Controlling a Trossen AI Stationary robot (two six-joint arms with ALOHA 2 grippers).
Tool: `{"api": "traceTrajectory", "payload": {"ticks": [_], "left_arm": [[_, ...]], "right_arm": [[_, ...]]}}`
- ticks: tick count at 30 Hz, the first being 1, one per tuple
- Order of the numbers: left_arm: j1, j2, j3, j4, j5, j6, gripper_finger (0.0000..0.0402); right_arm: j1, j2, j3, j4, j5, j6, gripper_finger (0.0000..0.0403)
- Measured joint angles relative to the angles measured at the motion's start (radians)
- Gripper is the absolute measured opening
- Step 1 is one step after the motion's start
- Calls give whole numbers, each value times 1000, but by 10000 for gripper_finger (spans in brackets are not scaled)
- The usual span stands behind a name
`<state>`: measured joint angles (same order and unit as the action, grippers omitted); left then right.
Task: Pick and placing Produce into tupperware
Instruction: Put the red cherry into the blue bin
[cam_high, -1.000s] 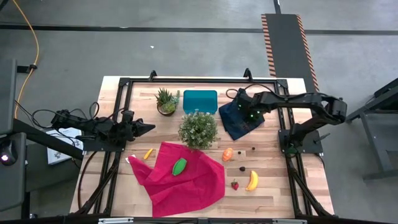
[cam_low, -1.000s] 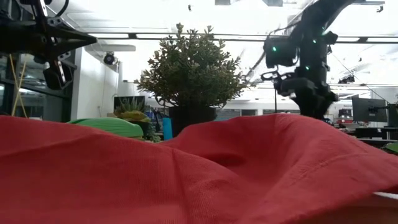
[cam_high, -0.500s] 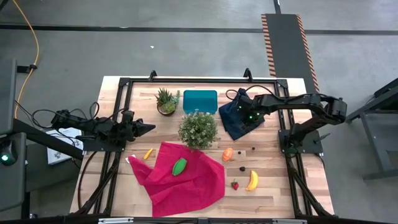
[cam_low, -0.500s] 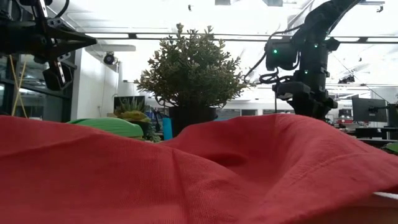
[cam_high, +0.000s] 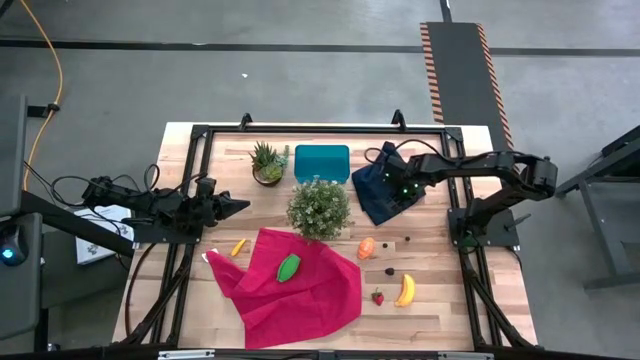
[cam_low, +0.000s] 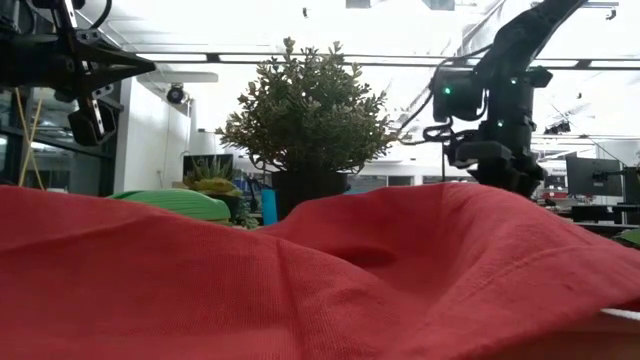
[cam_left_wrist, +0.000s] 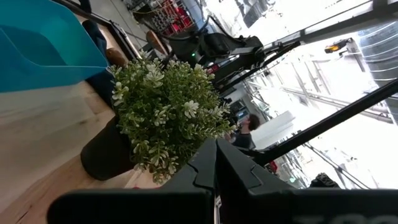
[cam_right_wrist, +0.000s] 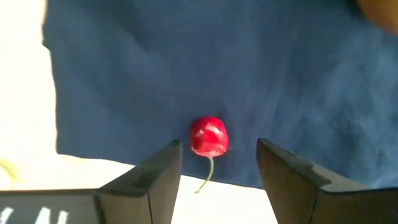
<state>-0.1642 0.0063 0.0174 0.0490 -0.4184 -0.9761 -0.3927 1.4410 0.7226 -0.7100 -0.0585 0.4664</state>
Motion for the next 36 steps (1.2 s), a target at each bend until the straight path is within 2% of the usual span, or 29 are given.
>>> {"api": "traceTrajectory", "payload": {"ticks": [10,23,36], "left_arm": [[0,0,0,0,0,-1,1],[0,0,0,0,0,-1,1],[0,0,0,0,7,-1,1]], "right_arm": [[0,0,-7,58,-2,-4,177],[0,0,-7,56,1,-22,177],[-5,0,-63,88,-18,-20,177]]}}
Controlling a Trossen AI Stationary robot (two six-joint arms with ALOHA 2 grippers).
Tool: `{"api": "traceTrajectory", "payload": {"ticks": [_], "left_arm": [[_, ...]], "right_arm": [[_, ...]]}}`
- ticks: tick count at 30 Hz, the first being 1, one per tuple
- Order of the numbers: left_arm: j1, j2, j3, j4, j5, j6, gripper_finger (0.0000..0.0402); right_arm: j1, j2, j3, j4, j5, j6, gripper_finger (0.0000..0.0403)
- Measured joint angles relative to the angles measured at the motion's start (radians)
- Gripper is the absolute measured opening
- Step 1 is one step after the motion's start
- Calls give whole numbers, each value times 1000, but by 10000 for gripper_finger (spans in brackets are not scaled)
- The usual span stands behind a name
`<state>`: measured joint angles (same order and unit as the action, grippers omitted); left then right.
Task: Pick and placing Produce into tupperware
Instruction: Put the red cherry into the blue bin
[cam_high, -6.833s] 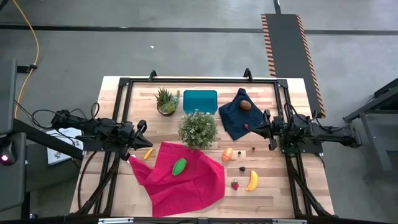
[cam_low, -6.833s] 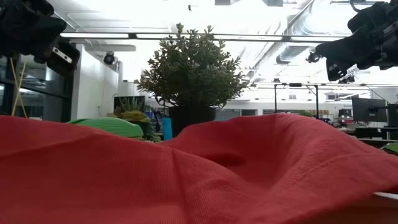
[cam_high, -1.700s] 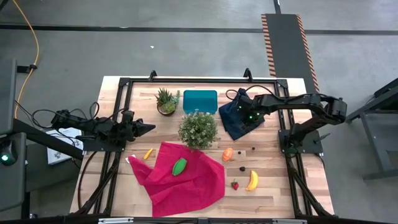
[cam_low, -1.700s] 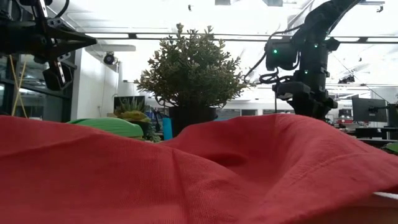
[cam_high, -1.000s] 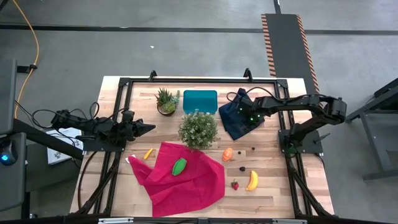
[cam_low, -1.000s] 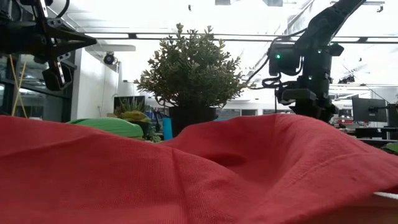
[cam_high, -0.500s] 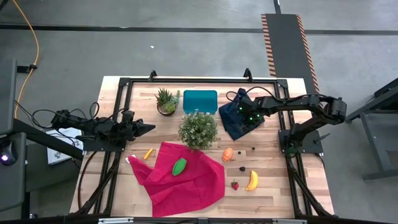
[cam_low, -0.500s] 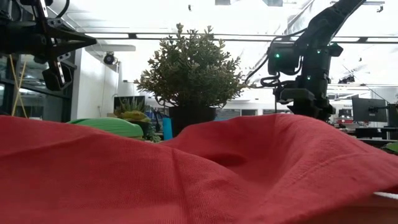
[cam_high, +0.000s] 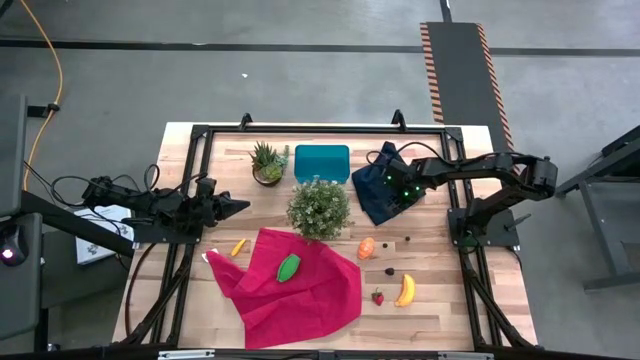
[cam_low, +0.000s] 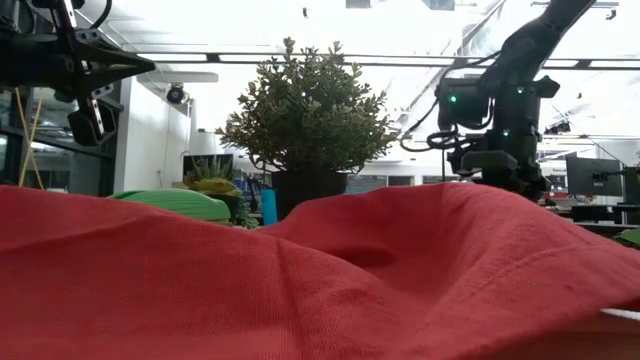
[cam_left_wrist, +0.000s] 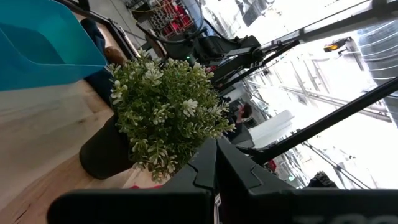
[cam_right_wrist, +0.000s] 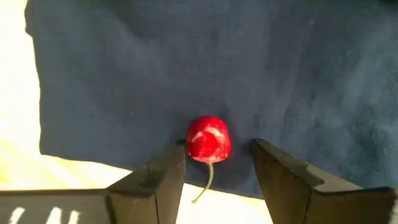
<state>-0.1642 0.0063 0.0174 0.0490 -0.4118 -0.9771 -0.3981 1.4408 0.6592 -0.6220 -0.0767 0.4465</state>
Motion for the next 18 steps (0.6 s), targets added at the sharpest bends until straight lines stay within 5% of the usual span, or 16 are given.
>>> {"api": "traceTrajectory", "payload": {"ticks": [18], "left_arm": [[0,0,0,0,0,0,1]], "right_arm": [[0,0,-2,43,1,-2,119]]}}
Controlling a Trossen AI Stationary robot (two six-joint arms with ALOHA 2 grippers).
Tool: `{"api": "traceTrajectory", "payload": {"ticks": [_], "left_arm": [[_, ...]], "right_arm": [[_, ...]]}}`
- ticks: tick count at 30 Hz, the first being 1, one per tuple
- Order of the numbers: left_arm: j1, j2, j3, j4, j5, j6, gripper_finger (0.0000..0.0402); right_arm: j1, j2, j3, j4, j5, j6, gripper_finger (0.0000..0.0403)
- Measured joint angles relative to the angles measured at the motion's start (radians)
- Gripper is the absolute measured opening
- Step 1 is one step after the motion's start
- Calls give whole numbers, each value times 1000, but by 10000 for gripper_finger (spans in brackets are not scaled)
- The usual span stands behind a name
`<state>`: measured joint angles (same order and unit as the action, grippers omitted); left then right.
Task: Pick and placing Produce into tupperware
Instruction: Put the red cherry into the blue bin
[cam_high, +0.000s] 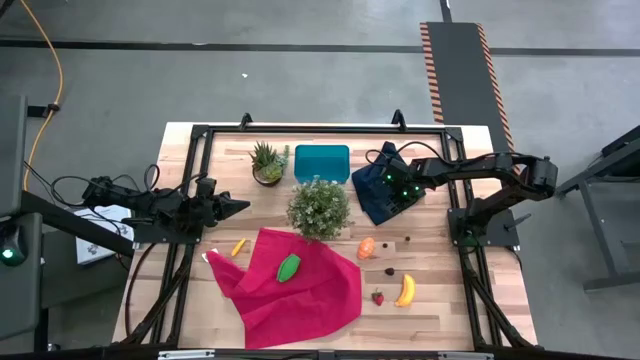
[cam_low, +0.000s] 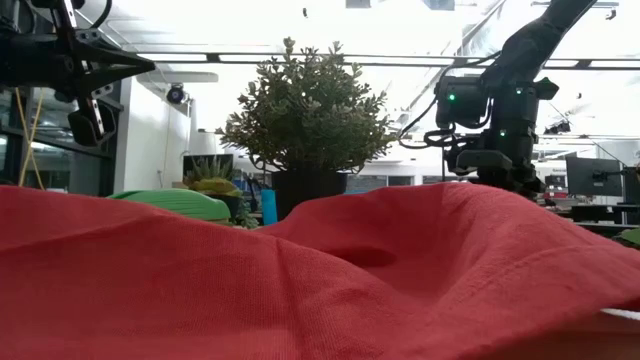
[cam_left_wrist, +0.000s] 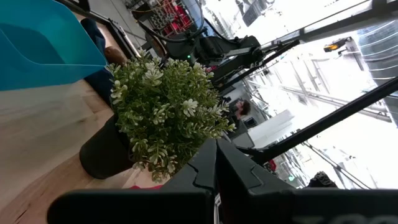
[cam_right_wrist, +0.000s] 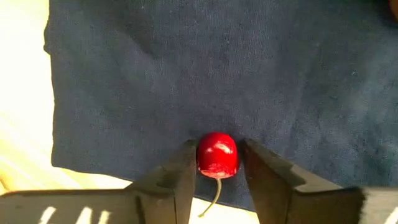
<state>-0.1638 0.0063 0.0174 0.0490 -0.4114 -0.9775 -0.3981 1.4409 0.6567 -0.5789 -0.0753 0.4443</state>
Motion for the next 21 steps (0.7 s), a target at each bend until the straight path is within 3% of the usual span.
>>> {"api": "traceTrajectory", "payload": {"ticks": [21], "left_arm": [[0,0,0,0,0,0,1]], "right_arm": [[-1,0,0,-5,15,0,44]]}}
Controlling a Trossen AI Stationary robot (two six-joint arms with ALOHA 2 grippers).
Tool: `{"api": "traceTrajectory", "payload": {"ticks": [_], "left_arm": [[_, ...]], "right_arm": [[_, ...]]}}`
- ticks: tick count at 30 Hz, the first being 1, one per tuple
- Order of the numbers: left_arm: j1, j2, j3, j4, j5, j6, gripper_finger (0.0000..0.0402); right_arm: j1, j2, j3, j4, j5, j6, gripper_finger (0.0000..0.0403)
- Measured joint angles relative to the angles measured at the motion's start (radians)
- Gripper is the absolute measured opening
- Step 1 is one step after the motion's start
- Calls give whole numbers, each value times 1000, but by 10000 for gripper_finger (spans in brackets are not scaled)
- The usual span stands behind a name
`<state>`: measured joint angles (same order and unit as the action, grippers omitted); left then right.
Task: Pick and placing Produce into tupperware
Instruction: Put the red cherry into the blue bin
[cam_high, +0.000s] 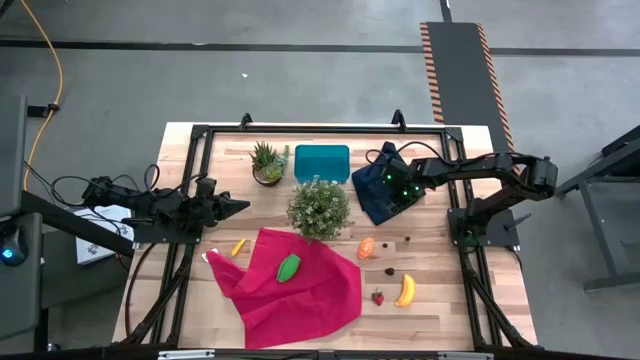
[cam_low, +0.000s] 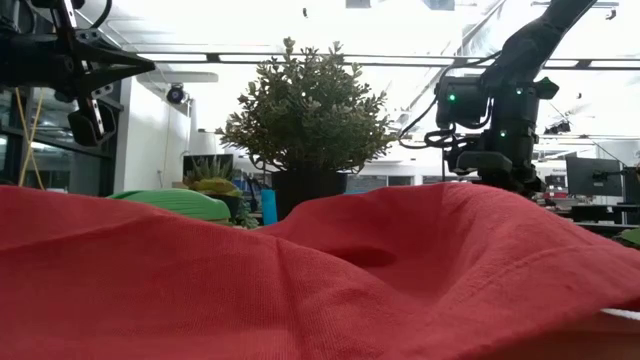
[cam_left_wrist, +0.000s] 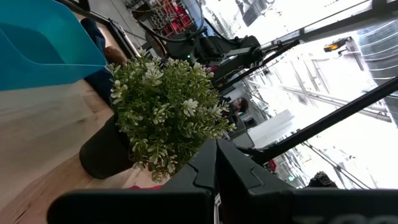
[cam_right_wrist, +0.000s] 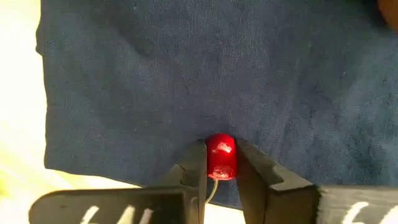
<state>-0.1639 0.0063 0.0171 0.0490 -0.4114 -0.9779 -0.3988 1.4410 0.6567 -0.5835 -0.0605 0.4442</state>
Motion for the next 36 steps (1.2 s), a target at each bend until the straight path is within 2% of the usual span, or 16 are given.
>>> {"api": "traceTrajectory", "payload": {"ticks": [29,36], "left_arm": [[0,0,0,0,0,4,1],[0,0,0,0,0,4,1]], "right_arm": [[0,-8,0,-5,-29,27,46],[0,-52,50,-39,-42,27,46]]}}
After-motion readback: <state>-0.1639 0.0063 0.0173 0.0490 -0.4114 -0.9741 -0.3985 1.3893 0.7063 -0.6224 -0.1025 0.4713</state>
